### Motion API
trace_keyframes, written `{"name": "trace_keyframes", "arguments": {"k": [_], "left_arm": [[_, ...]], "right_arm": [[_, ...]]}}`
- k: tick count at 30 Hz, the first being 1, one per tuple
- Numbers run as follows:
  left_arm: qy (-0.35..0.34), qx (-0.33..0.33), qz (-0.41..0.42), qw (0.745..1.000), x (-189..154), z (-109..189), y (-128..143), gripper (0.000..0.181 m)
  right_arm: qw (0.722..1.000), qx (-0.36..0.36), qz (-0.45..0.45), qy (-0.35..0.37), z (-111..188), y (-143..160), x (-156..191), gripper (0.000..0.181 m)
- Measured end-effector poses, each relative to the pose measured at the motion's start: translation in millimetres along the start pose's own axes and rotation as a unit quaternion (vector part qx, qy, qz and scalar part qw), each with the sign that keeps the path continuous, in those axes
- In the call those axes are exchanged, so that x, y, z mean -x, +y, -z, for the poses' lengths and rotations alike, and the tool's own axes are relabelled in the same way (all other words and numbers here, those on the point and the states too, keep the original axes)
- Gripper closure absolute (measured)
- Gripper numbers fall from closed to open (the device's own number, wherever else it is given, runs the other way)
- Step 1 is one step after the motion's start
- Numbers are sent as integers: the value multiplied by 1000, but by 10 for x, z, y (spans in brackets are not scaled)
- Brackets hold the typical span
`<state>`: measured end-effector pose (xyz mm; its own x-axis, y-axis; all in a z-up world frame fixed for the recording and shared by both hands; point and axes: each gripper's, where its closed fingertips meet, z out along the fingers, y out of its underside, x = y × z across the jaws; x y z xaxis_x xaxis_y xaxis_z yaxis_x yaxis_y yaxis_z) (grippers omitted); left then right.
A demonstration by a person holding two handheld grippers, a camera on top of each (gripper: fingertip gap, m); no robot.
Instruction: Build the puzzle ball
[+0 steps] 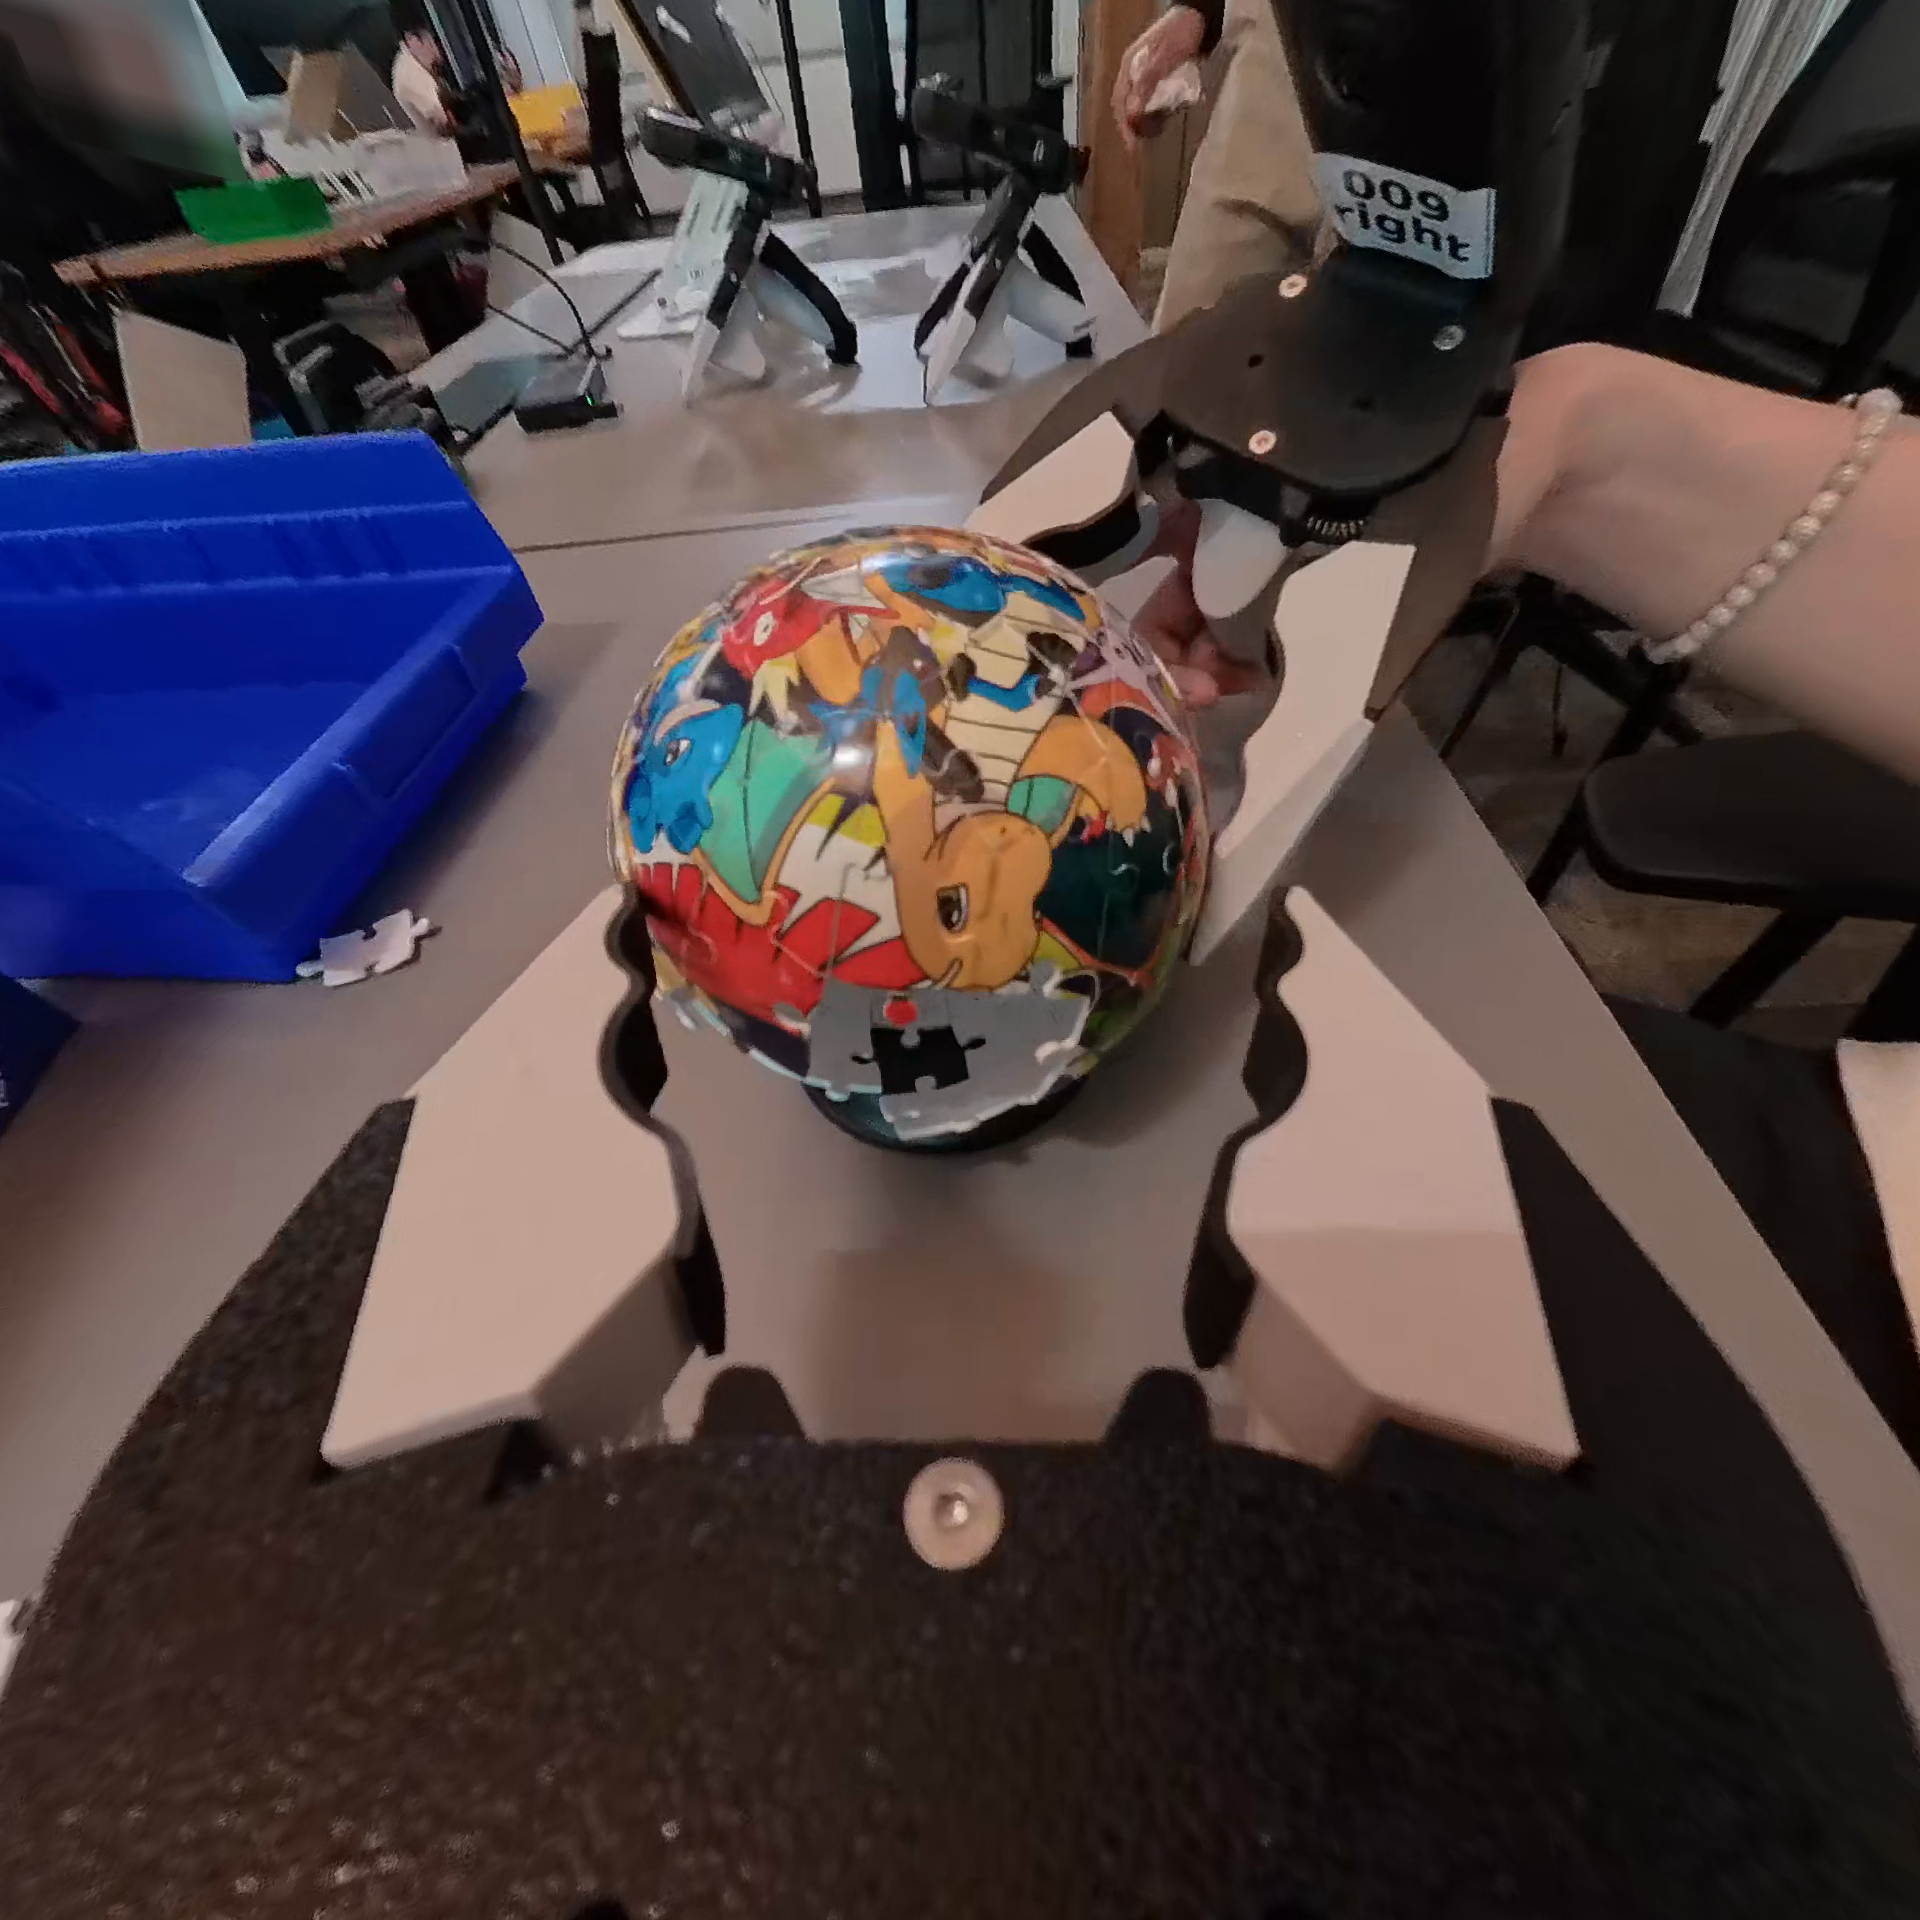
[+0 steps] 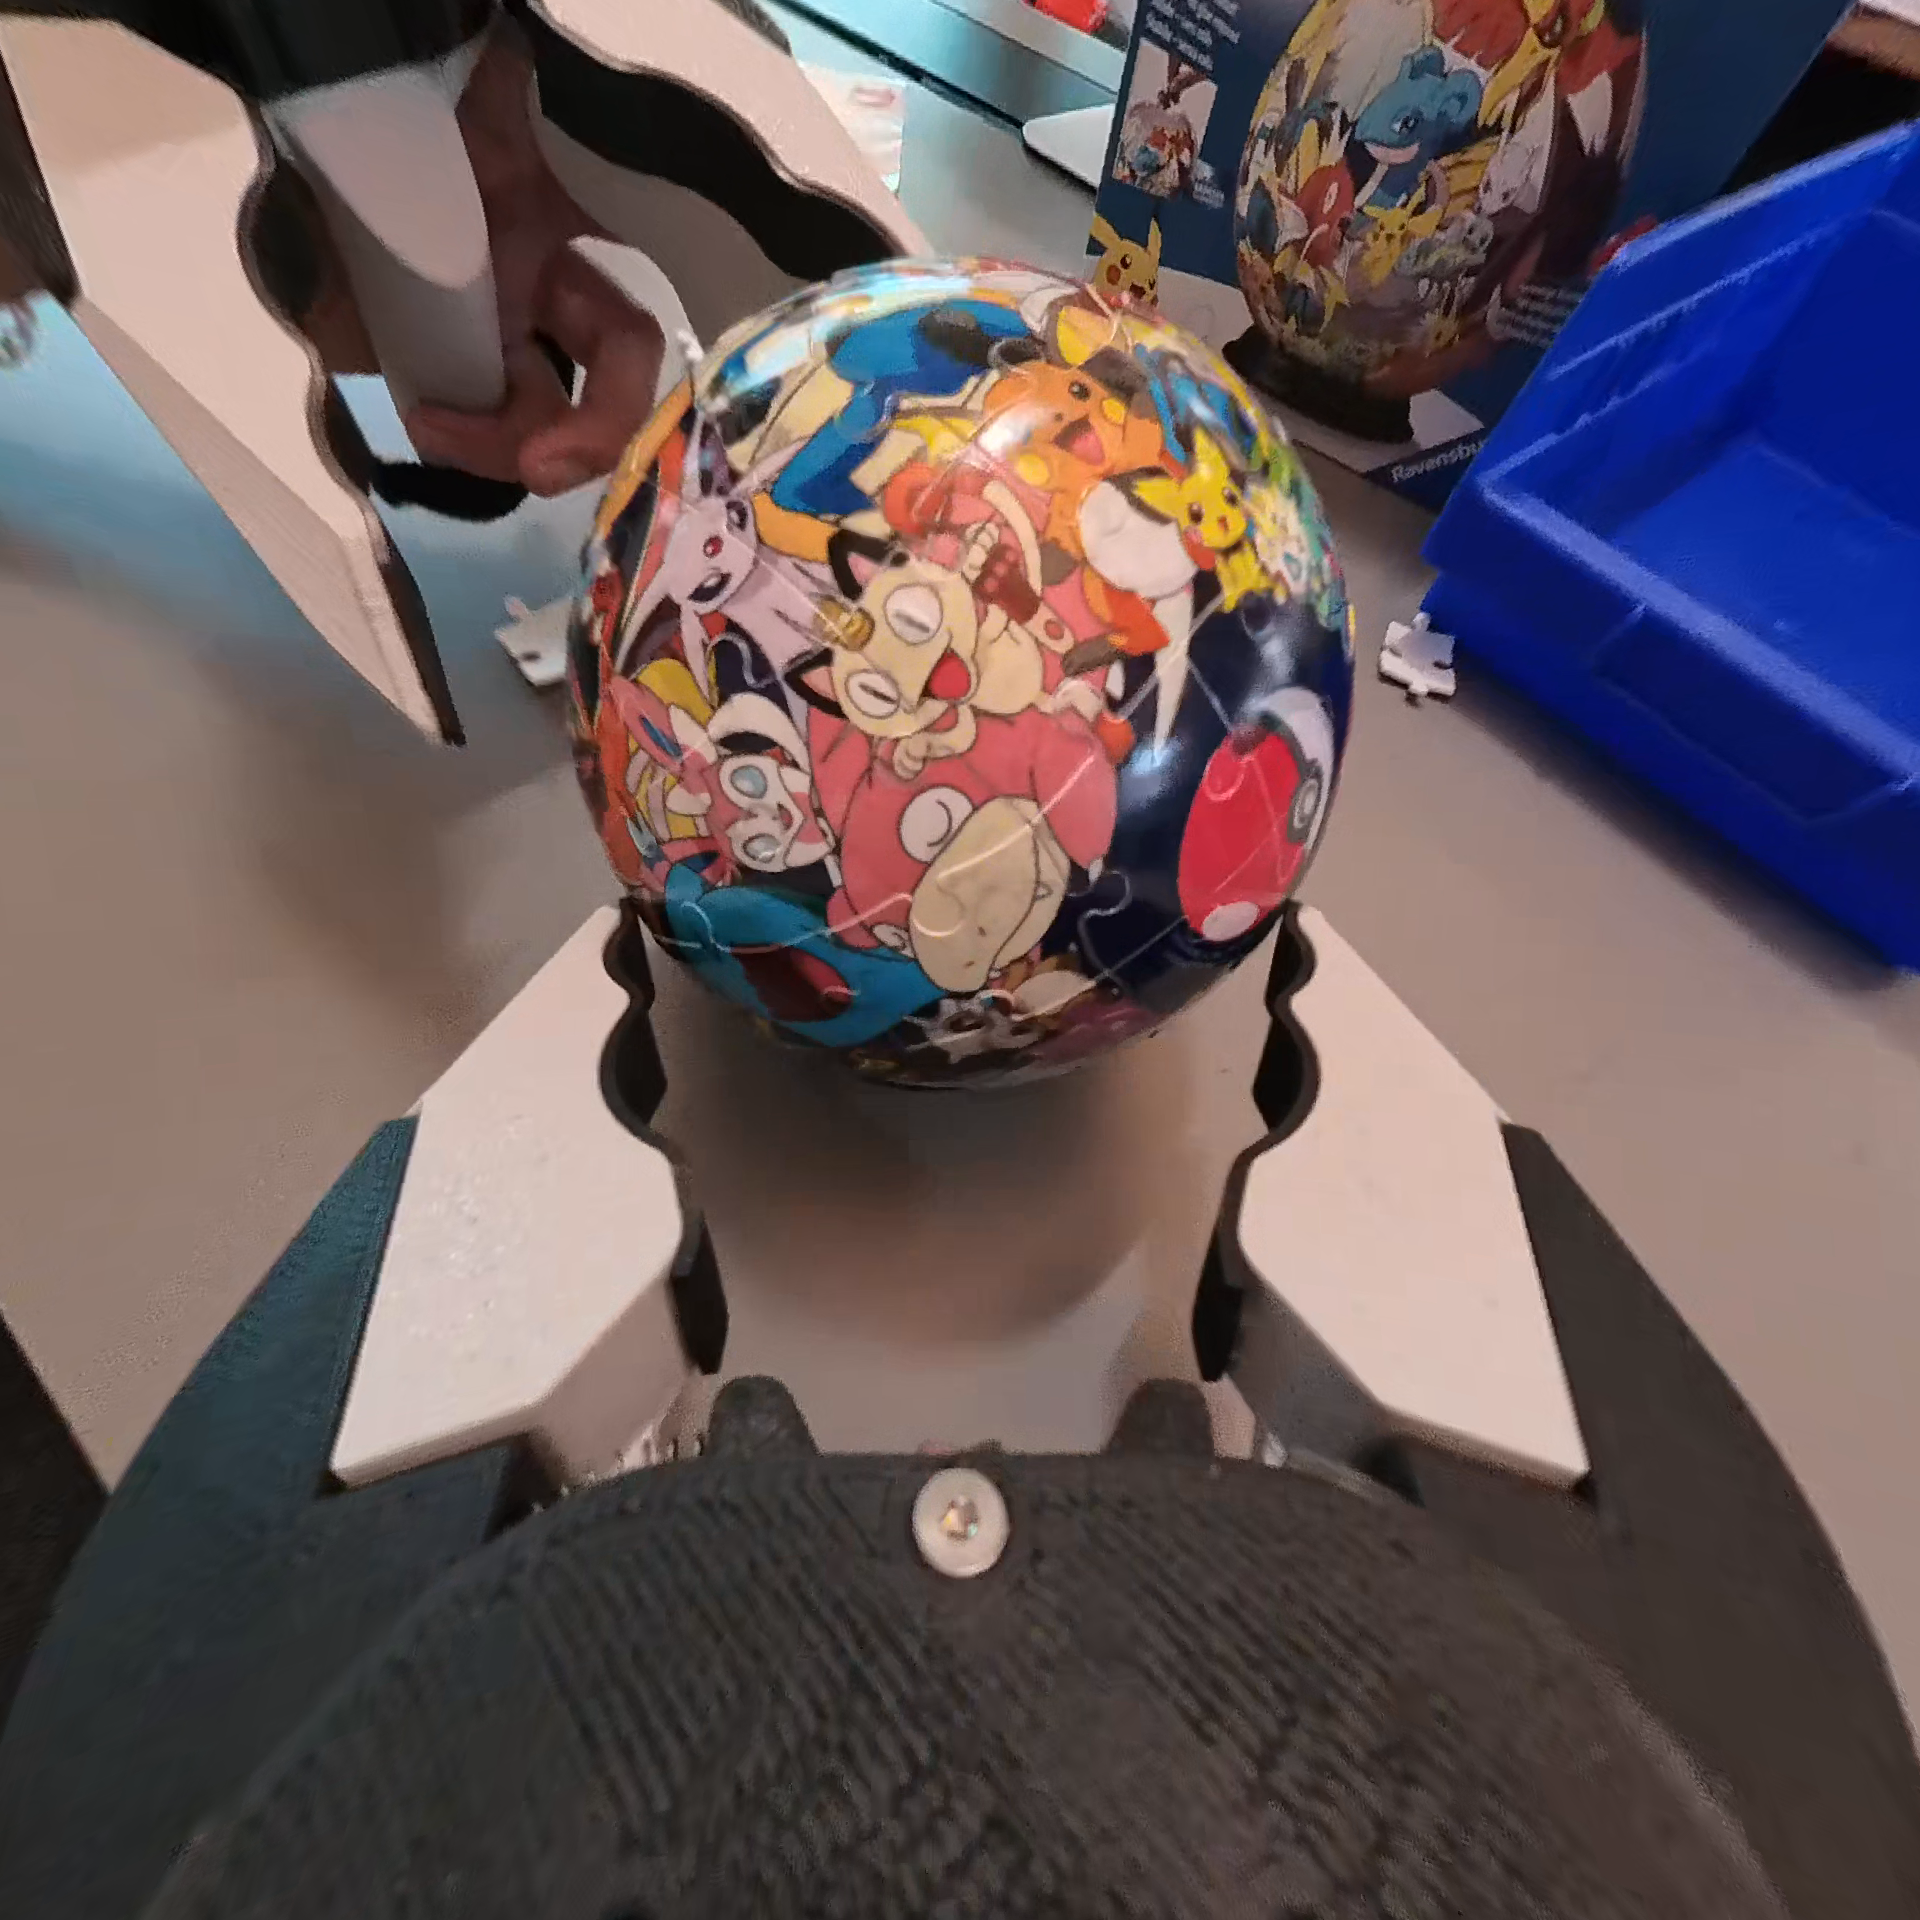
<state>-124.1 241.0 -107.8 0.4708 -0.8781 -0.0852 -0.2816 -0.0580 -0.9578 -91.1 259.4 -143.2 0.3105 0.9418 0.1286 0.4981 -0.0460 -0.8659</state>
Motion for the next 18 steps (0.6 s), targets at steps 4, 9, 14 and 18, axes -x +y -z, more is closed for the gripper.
{"name": "trace_keyframes", "arguments": {"k": [4,9,14,18], "left_arm": [[-3,-15,-12,1000,-22,7,16,71],[-1,-19,-8,1000,-20,-6,19,74],[-12,16,5,1000,15,-37,107,72],[-16,20,5,1000,13,-47,132,72]], "right_arm": [[998,17,62,-8,13,24,-74,65],[990,24,137,-24,34,56,-197,65],[991,32,113,-58,38,22,-211,64],[994,9,93,-52,38,-62,-229,54]]}}
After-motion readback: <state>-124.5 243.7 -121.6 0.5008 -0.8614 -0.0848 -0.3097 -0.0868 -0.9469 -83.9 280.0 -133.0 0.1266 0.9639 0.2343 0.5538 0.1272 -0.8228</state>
